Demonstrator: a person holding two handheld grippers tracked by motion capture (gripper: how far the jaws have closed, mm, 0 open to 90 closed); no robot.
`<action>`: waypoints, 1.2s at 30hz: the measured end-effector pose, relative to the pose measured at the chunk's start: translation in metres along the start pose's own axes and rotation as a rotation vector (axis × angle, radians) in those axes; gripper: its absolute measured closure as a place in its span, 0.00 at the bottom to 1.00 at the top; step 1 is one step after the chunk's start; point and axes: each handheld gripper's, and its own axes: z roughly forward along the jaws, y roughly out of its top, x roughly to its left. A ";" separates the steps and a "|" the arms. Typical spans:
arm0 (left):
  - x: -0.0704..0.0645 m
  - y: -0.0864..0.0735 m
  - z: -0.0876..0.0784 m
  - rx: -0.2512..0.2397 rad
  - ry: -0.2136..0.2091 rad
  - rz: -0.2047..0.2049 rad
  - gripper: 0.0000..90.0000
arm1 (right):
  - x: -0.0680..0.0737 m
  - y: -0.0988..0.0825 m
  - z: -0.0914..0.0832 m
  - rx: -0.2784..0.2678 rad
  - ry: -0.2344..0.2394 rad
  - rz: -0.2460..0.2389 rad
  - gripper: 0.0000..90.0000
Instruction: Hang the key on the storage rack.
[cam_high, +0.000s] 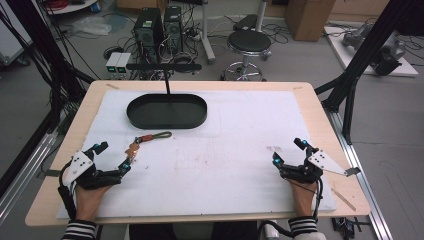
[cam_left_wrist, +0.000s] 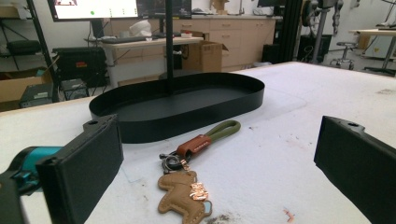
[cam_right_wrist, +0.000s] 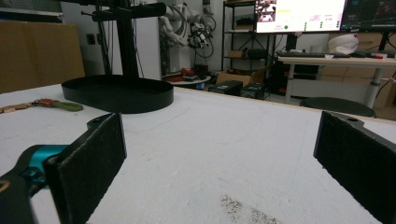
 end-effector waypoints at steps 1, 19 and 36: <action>0.003 0.003 0.000 0.027 -0.022 -0.012 0.02 | 0.000 0.000 0.000 0.000 0.000 0.002 0.02; 0.032 0.060 0.038 0.240 -0.232 0.084 0.02 | 0.001 0.000 0.000 0.006 -0.001 0.006 0.02; 0.041 0.098 0.092 0.499 -0.303 0.185 0.02 | 0.001 0.000 0.000 0.006 -0.001 0.006 0.02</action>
